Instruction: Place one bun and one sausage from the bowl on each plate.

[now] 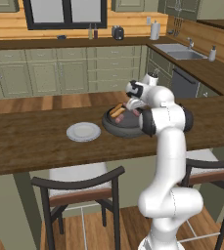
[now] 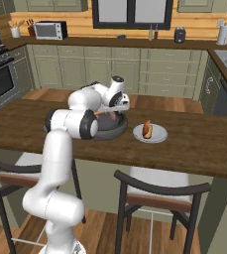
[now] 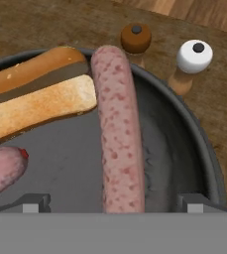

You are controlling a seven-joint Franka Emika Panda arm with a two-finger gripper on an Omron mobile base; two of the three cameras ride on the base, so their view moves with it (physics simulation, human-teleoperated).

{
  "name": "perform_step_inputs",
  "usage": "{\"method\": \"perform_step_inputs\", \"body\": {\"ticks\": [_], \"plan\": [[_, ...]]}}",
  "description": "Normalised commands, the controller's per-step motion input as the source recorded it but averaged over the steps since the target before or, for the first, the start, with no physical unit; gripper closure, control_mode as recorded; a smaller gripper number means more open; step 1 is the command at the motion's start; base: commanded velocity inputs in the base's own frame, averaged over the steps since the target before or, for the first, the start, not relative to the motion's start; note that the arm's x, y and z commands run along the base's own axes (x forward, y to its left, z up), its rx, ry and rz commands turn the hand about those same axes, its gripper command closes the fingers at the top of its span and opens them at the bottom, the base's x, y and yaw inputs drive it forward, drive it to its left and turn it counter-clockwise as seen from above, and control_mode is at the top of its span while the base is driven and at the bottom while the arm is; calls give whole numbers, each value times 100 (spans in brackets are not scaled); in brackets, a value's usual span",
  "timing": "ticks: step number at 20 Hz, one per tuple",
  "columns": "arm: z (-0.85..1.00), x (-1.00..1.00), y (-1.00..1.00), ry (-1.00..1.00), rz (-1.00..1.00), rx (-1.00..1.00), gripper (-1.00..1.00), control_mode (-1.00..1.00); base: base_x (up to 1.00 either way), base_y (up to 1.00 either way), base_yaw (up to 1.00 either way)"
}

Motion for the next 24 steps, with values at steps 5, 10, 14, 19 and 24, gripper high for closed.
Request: {"method": "perform_step_inputs", "body": {"ticks": [5, 10, 14, 19, 24], "plan": [[-15, -16, 4, 0, 0, -2, -100, -100, 0, 0, 0], [-6, 5, 0, 1, 0, 0, -100, -100, 0, 0, 0], [-2, 12, -4, 0, 0, 0, -100, -100, 0, 0, 0], [-12, 13, -1, 0, 0, 0, -100, -100, 0, 0, 0], [-35, 7, 0, 0, 0, -1, -100, -100, 0, 0, 0]]}}
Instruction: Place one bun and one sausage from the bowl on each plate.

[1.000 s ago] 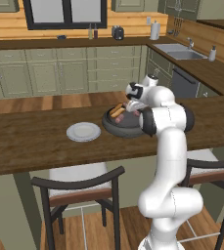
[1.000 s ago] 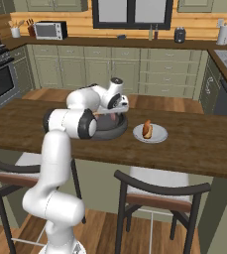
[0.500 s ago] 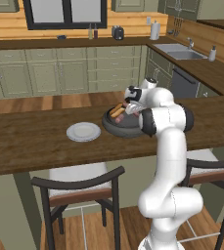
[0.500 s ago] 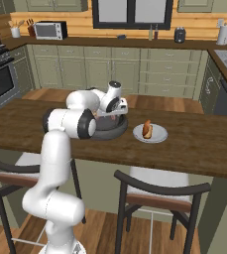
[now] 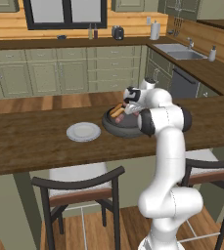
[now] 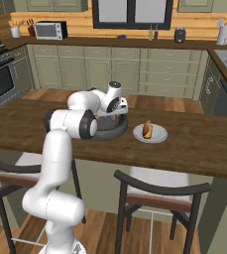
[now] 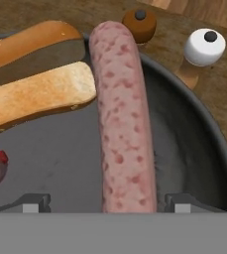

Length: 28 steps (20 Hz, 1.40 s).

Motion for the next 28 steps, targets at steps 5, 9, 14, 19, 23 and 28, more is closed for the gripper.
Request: {"method": "perform_step_inputs", "body": {"ticks": [5, 9, 14, 19, 23, 28], "plan": [[-39, -2, 1, 1, 0, -2, -100, -100, 0, 0, 0], [-52, -32, 16, 9, -1, -4, -100, -100, 0, 0, 0], [-1, 0, 0, 0, -2, 0, 100, -100, 0, 0, 0], [0, 0, 0, 0, 0, 0, 100, -100, 0, 0, 0], [0, 0, 0, 0, 0, 0, 100, -100, 0, 0, 0], [-21, -10, 0, 2, 0, 0, 100, -100, 0, 0, 0]]}}
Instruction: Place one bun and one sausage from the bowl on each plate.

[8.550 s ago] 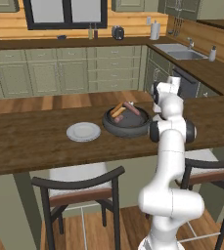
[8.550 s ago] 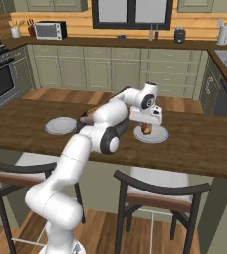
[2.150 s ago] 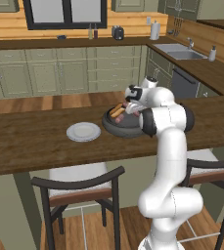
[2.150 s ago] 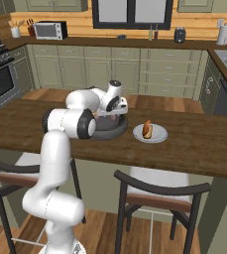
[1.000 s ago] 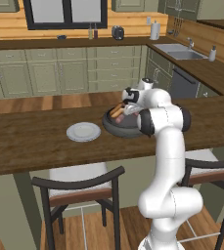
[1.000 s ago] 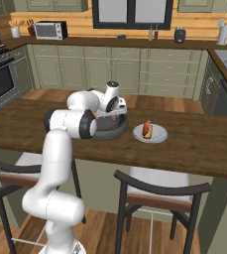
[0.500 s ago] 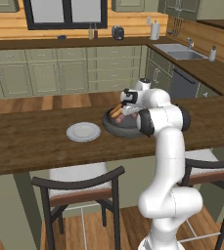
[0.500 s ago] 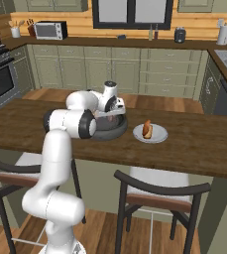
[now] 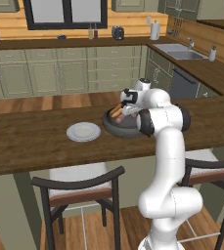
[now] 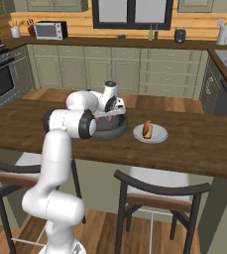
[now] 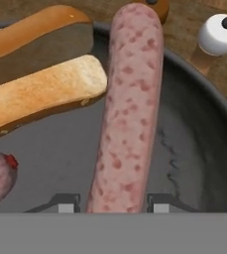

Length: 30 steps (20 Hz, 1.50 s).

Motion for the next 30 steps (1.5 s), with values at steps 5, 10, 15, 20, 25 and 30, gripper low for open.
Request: {"method": "perform_step_inputs", "body": {"ticks": [5, 10, 15, 20, 25, 30], "plan": [[70, -61, -9, -3, 0, 2, 100, -100, 0, 0, 0], [69, -97, -74, 0, 0, 4, 100, -100, 0, 0, 0], [24, -61, -99, 3, -5, 2, 100, -100, 0, 0, 0], [1, 0, -82, 1, -6, 0, 100, -100, 0, 0, 0], [0, 1, -76, 0, 0, 0, 100, -100, 0, 0, 0], [-6, 2, -65, 0, 0, 0, 100, -100, 0, 0, 0]]}}
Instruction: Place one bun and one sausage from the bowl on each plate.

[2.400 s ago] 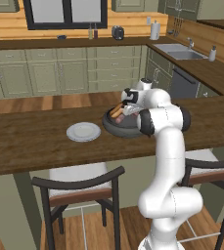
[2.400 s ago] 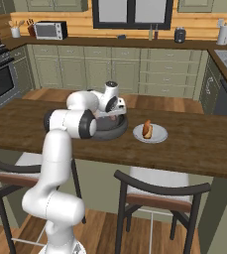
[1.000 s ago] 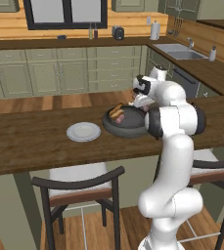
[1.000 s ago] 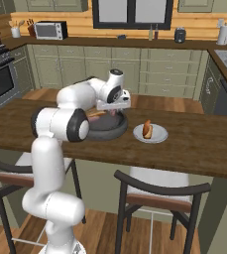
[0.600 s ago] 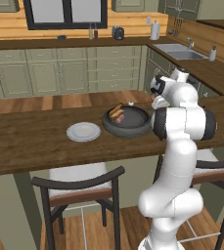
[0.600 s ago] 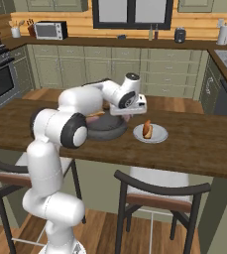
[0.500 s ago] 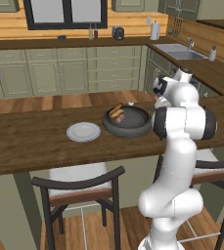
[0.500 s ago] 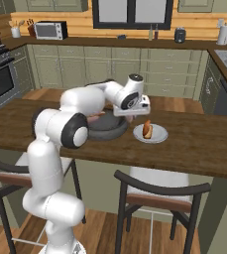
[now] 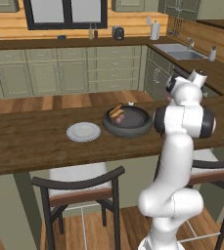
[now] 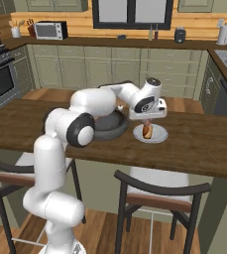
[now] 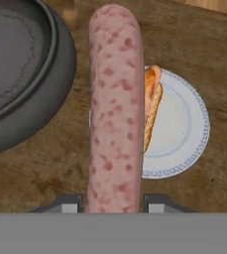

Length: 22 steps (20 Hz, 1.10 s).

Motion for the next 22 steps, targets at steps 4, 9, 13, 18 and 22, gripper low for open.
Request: {"method": "perform_step_inputs", "body": {"ticks": [4, 9, 13, 18, 22], "plan": [[-23, 10, -44, 0, -1, 0, 100, -100, 0, 0, 0], [-42, 18, -38, 7, -2, 0, 100, -100, 0, 0, 0], [-46, 28, -16, 13, -2, 0, 100, -100, 0, 0, 0], [-23, 34, -3, 15, -1, 0, 100, -100, 0, 0, 0], [-10, 37, -14, 9, 0, 0, 100, -100, 0, 0, 0]]}}
